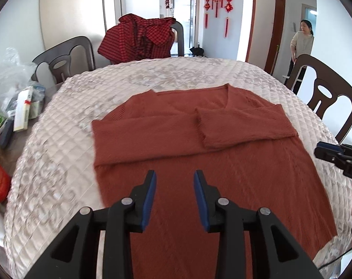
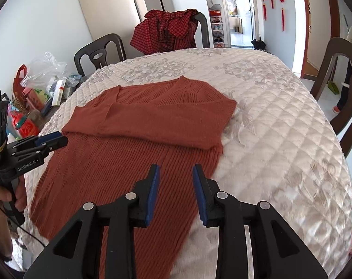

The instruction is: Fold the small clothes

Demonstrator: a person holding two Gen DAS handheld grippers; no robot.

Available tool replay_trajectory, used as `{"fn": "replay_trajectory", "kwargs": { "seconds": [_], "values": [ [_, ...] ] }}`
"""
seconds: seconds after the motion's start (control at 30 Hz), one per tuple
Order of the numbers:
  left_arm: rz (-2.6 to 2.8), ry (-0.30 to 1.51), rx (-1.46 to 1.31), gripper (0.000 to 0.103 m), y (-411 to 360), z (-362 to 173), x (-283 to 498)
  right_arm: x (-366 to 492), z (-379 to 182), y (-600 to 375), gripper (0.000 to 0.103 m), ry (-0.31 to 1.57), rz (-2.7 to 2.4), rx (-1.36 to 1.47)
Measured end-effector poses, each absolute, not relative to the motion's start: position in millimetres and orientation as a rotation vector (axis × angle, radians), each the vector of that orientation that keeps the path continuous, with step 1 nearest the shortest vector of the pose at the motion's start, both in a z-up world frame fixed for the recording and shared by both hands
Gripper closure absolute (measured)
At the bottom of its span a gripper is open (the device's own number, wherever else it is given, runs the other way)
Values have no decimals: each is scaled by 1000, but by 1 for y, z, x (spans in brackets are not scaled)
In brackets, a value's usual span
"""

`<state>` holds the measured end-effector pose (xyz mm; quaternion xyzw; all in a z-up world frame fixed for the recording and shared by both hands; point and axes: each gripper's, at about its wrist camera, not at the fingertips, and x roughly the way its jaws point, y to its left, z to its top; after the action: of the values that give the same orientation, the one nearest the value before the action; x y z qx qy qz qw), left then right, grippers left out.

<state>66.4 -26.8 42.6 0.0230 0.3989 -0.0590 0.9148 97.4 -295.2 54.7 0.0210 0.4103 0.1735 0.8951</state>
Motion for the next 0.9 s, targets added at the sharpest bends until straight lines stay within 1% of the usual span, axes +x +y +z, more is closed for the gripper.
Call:
{"fn": "replay_trajectory", "kwargs": {
  "seconds": [0.07,0.17,0.47,0.6,0.63,0.7,0.73,0.9],
  "values": [
    [-109,820,49,67,-22,42,58,91,56,-297,73,848,357,46],
    [-94,825,43,64,-13,39,45,79,60,-302,73,835,349,53],
    [-56,852,27,63,3,35,13,46,67,-312,73,825,335,64],
    [-65,859,5,61,7,31,-5,32,59,-314,72,851,340,73],
    [-72,863,-3,61,8,29,-8,29,56,-313,72,859,339,71],
    [-85,870,-17,60,9,24,-15,24,49,-314,66,883,337,71],
    [-90,878,-22,60,10,20,-17,22,46,-315,62,893,338,79],
    [-104,901,-33,60,12,11,-28,15,33,-320,61,931,341,117]
  ]
}}
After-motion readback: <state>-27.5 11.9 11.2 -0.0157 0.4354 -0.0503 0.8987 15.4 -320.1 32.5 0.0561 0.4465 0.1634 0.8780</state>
